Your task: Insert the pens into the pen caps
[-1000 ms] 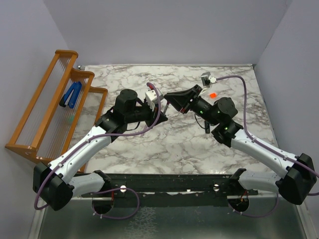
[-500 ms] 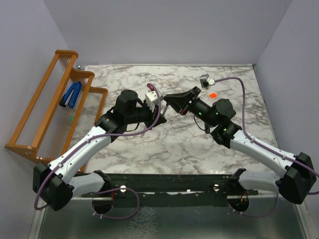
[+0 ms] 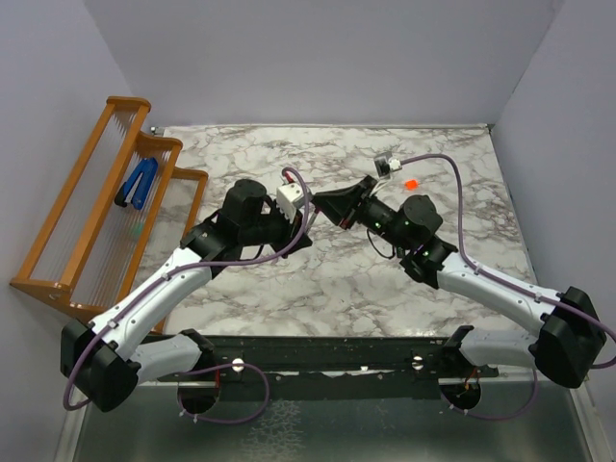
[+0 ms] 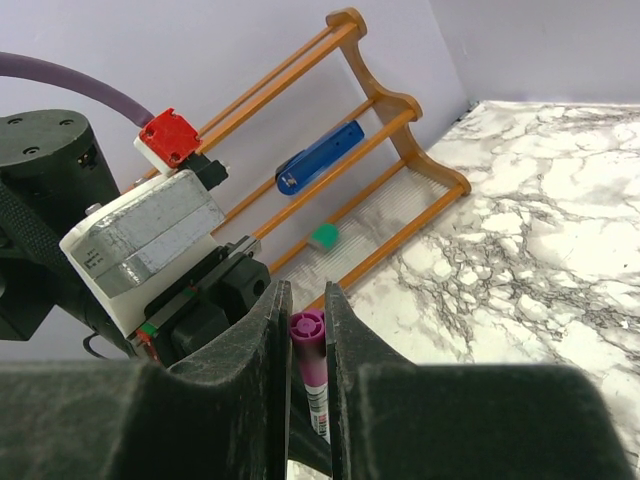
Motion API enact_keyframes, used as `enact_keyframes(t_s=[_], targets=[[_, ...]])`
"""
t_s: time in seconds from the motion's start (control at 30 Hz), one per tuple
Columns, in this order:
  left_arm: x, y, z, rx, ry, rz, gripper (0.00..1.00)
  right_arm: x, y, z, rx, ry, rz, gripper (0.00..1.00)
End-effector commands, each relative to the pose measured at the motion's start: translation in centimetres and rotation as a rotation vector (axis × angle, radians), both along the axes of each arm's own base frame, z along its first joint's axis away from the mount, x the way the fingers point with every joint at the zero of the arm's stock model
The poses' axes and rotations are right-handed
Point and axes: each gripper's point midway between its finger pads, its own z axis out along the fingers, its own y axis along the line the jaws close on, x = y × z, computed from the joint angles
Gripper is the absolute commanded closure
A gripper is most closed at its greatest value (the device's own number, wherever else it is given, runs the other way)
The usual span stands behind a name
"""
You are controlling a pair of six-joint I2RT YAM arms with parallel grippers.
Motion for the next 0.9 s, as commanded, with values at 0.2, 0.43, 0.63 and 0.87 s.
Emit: enact_keyframes(t_s=[0.2, 0.43, 0.63, 0.87], targets=[[-2.5, 8.8, 37.2, -1.021, -1.220, 0.311, 1.00, -12.3, 0.0, -18.4, -0.464, 0.551, 0.396, 1.00], [-3.4, 9.9, 37.9, -1.115, -1.239, 0.318, 1.00, -12.3, 0.1, -18.1, -0.464, 0.543, 0.406, 1.00], [-3.9, 10.3, 38.3, -1.182, -1.239, 0.300, 1.00, -12.5, 0.6, -18.0, -0.457, 0.541, 0.420, 1.00], [-3.8, 11.2, 38.6, -1.234, -1.234, 0.307, 1.00, -13.0, 0.8, -18.3, -0.482, 0.542, 0.447, 0.99]])
